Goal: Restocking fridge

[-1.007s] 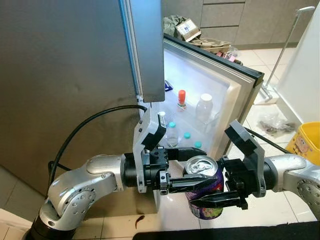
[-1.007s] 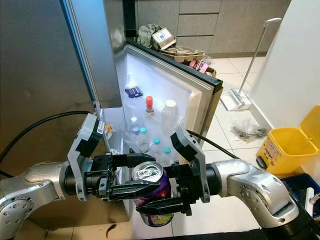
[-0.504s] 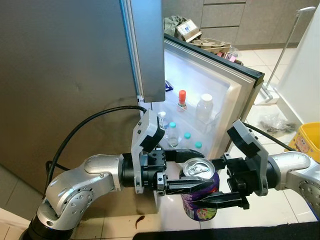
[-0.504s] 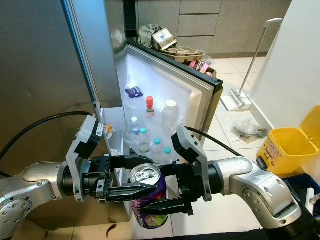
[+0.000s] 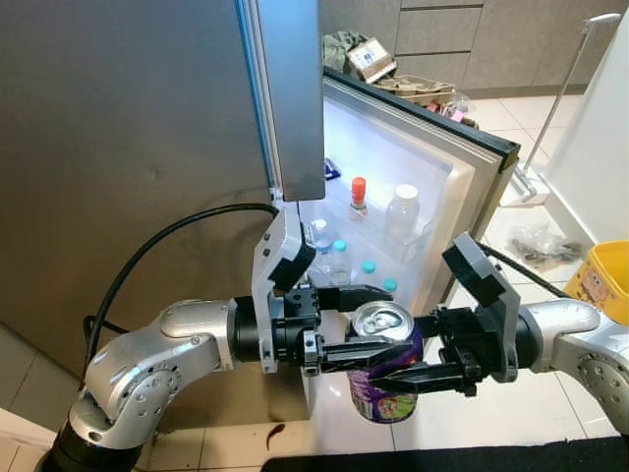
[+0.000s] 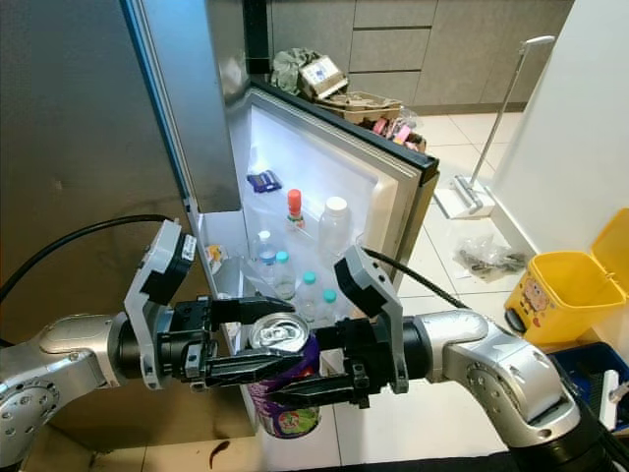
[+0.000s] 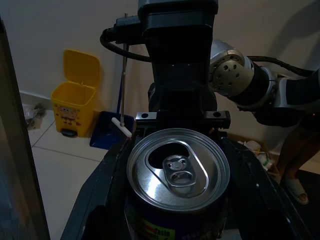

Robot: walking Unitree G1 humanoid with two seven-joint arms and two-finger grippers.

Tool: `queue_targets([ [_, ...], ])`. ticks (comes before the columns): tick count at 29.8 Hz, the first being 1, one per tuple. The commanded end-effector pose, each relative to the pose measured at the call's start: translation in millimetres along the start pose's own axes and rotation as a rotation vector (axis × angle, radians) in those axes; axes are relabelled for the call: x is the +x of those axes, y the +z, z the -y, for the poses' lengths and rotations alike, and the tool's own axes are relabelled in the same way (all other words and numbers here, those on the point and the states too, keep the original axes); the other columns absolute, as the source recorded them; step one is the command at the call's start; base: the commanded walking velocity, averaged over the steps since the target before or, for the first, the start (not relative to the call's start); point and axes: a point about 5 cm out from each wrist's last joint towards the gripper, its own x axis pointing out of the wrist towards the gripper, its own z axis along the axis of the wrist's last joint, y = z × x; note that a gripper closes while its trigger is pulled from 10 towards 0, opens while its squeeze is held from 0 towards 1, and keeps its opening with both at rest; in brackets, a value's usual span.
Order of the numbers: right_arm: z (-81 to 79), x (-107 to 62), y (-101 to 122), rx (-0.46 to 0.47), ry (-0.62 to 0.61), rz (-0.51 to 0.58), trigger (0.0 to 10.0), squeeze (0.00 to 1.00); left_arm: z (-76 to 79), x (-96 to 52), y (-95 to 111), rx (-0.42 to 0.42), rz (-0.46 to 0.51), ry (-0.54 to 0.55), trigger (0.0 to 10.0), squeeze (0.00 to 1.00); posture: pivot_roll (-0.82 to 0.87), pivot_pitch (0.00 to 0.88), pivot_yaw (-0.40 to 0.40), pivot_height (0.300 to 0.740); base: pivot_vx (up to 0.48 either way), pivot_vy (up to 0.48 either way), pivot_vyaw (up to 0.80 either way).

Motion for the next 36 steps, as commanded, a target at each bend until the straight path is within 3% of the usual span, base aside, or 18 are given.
queue_targets([
  [1,3.8,-5.2,4.8,-0.026,-0.039,0.015,4.6,0.0,8.0,5.4,-3.4,-0.012,-0.019,-0.071,10.0,0.0,-0.09,0.084,0.016,0.74,0.0,0.0,0.0],
  [2,3.8,-5.1,4.7,-0.026,-0.038,0.016,2.5,0.0,8.2,5.5,-3.3,-0.012,-0.018,-0.072,10.0,0.0,-0.09,0.084,0.016,0.74,0.0,0.0,0.0],
  [3,3.8,-5.1,4.7,-0.026,-0.038,0.016,2.5,0.0,8.2,5.5,-3.3,-0.012,-0.018,-0.072,10.0,0.0,-0.09,0.084,0.016,0.74,0.0,0.0,0.0],
  [4,4.0,-5.0,4.7,-0.027,-0.039,0.015,9.7,0.0,8.4,5.6,-3.3,-0.012,-0.018,-0.073,10.0,0.0,-0.09,0.084,0.016,0.74,0.0,0.0,0.0],
  [17,8.5,-5.7,2.4,-0.035,-0.093,0.024,10.0,0.0,7.1,4.7,-0.1,-0.022,0.022,-0.058,10.0,0.0,-0.09,0.085,0.015,0.74,0.0,0.0,0.0],
  [18,8.6,-5.0,0.8,-0.034,-0.1,0.025,10.0,0.0,4.4,3.8,1.8,-0.03,0.037,-0.037,10.0,1.0,-0.09,0.085,0.018,0.74,0.0,0.0,0.0],
  [26,9.2,-4.4,-2.1,-0.034,-0.117,0.023,10.0,0.0,-2.8,0.8,6.7,-0.027,0.052,0.029,10.0,1.0,-0.09,0.084,0.019,0.74,0.0,0.0,0.0],
  [27,10.9,-4.6,-8.1,-0.047,-0.153,-0.002,10.0,0.0,-8.5,-6.9,13.5,-0.045,0.1,0.069,10.0,0.0,-0.09,0.087,0.021,0.74,0.0,0.0,0.0],
  [30,13.6,-4.0,-17.8,-0.043,-0.2,-0.024,10.0,0.0,-12.8,-13.8,18.0,-0.054,0.136,0.104,10.0,0.0,-0.09,0.089,0.019,0.74,0.0,0.0,0.0],
  [32,19.7,-0.7,-47.5,-0.04,-0.339,-0.075,10.0,0.0,-24.2,-26.8,21.6,-0.072,0.198,0.22,10.0,0.0,-0.09,0.09,0.017,0.74,0.0,0.0,0.0],
  [33,19.7,-0.7,-47.5,-0.04,-0.339,-0.075,10.0,0.0,-24.2,-26.8,21.6,-0.072,0.198,0.22,10.0,0.0,-0.09,0.09,0.017,0.74,0.0,0.0,0.0],
  [34,23.1,2.5,-66.7,-0.049,-0.44,-0.101,10.0,0.0,-33.3,-32.5,18.6,-0.079,0.213,0.32,10.0,0.0,-0.09,0.092,0.019,0.74,0.0,0.0,0.0],
  [36,24.9,3.7,-72.5,-0.055,-0.481,-0.108,10.0,0.0,-36.5,-33.6,16.6,-0.076,0.213,0.356,10.0,0.0,-0.09,0.092,0.019,0.74,0.0,0.0,0.0],
])
